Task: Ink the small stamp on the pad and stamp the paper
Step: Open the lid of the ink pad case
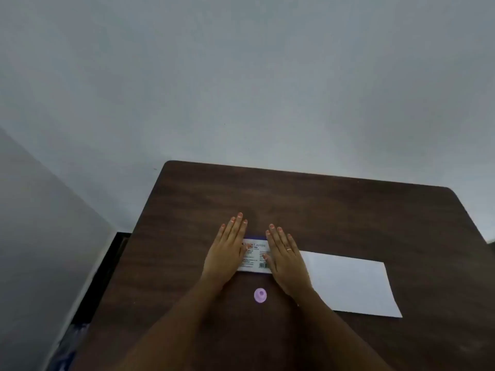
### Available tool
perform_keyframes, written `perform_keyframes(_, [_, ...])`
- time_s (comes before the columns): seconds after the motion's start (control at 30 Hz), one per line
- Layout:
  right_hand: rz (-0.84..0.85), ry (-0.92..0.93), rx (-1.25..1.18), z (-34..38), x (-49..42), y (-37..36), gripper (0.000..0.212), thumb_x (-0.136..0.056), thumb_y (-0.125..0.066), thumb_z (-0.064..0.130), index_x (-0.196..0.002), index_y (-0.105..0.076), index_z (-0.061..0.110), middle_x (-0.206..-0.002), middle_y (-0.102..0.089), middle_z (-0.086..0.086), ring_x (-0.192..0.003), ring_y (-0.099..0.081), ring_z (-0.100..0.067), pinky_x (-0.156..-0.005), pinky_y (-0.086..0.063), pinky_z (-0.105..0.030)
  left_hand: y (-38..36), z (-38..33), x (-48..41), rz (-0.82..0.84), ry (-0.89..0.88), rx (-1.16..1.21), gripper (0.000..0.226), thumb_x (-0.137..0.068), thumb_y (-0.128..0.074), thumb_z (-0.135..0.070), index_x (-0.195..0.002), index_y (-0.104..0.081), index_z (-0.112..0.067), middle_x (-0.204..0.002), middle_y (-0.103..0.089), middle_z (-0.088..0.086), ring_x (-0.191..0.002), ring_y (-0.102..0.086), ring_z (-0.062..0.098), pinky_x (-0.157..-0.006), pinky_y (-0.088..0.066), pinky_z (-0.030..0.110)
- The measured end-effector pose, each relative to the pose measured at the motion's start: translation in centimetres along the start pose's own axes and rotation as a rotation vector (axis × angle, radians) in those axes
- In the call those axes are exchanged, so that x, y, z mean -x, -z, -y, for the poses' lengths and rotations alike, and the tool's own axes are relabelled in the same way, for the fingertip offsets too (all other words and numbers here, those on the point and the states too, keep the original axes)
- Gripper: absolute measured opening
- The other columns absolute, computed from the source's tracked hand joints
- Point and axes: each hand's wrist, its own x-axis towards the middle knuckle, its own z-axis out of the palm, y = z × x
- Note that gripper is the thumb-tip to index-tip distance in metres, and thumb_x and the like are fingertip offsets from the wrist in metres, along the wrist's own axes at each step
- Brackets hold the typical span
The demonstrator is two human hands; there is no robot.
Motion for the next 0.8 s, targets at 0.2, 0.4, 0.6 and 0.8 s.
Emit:
perform_keyframes(0.2, [0.268, 0.138, -0.036, -0.8, 0.6, 0.3, 0.075, -0.088, -0.039, 0.053, -0.144, 0.0, 0.022, -0.147, 0.014, 0.012, -0.137, 0.013, -0.004, -0.113, -0.004, -0.026, 0.3, 3.0, 1.0, 0.229, -0.094, 0.238, 0.065, -0.09, -0.04, -0.049, -0.143, -0.015, -0.022, -0.157, -0.008, -0.001, -0.143, -0.009, 0.015, -0.114, -0.011, 0.03])
perform_keyframes(0.4, [0.311, 0.119, -0.083, -1.0, 0.0, 1.4, 0.077, -0.085, -0.054, 0.044, -0.144, -0.008, 0.028, -0.158, 0.0, 0.003, -0.144, 0.002, -0.015, -0.116, -0.017, -0.035, 0.3, 5.6, 1.4, 0.358, -0.058, 0.312, 0.087, -0.075, -0.065, -0.049, -0.141, -0.01, -0.035, -0.157, -0.003, -0.003, -0.141, -0.01, 0.016, -0.112, -0.023, 0.037])
perform_keyframes(0.6, [0.339, 0.066, -0.226, -1.0, -0.7, 1.9, 0.073, -0.08, -0.067, 0.033, -0.14, -0.027, 0.026, -0.156, -0.013, 0.001, -0.144, -0.004, -0.017, -0.115, -0.021, -0.034, 0.2, 5.8, 1.2, 0.33, -0.025, 0.518, 0.085, -0.068, -0.074, -0.038, -0.136, -0.024, -0.035, -0.153, -0.018, -0.003, -0.139, -0.019, 0.016, -0.112, -0.026, 0.038])
perform_keyframes(0.8, [0.363, -0.026, -0.451, -1.5, -2.2, 4.1, 0.054, -0.076, -0.071, 0.032, -0.125, -0.054, 0.017, -0.143, -0.045, -0.001, -0.132, -0.034, -0.005, -0.11, -0.029, -0.022, 0.0, 5.9, 1.0, 0.288, 0.062, 0.672, 0.111, -0.058, -0.081, -0.032, -0.141, -0.008, -0.032, -0.148, -0.027, -0.006, -0.134, -0.024, 0.012, -0.112, -0.025, 0.036])
